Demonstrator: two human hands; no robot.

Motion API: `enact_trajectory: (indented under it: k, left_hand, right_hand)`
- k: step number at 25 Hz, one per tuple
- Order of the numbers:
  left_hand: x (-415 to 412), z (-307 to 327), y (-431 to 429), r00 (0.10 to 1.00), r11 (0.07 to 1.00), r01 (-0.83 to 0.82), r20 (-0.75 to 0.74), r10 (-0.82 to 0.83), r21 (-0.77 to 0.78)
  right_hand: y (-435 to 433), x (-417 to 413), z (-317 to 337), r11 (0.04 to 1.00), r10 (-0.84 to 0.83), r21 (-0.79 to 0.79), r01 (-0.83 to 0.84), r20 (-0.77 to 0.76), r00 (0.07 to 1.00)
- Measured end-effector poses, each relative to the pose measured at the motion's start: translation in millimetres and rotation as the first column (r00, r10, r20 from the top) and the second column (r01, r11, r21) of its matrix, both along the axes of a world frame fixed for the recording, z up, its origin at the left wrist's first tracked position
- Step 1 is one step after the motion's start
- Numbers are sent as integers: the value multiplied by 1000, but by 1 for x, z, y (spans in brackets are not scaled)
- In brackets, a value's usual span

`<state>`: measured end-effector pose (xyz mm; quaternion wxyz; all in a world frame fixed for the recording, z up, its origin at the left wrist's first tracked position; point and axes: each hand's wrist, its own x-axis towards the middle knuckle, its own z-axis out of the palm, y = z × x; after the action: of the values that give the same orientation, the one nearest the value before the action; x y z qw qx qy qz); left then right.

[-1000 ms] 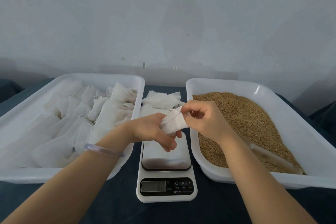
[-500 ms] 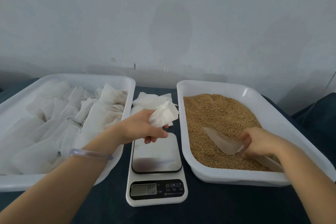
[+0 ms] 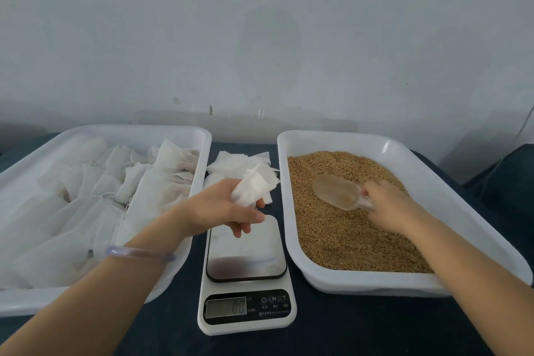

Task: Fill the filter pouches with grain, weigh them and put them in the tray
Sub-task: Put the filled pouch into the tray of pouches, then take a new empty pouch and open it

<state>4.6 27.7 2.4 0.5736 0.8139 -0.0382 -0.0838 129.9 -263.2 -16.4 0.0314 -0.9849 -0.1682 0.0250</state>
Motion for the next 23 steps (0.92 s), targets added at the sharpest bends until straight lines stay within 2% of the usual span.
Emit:
enact_trajectory:
  k: [3,9,18,21,23]
  left_hand:
    - [1,-1,1,1000,1000,6,-3,-6,4]
    - [2,-4,2,1000,1000,7,-6,-7,-9]
    - [3,-5,5,1000,999,14,-9,-14,-33]
    - [3,-4,5,1000,997,17,1,-17,-70]
    - [2,-3,4,1000,996,14,25,-12,-84]
  right_hand:
    - [2,-1,-7,996,85,10,-84,-74,994]
    - [-8,-3,-8,956,144,283,-74,-234,962]
    - [-19,2,-6,939,189,333,-86,-291,938]
    - [-25,5,-8,937,128,347,-27,-271,954]
    - [-28,6,-8,953,65,302,6,-223,973]
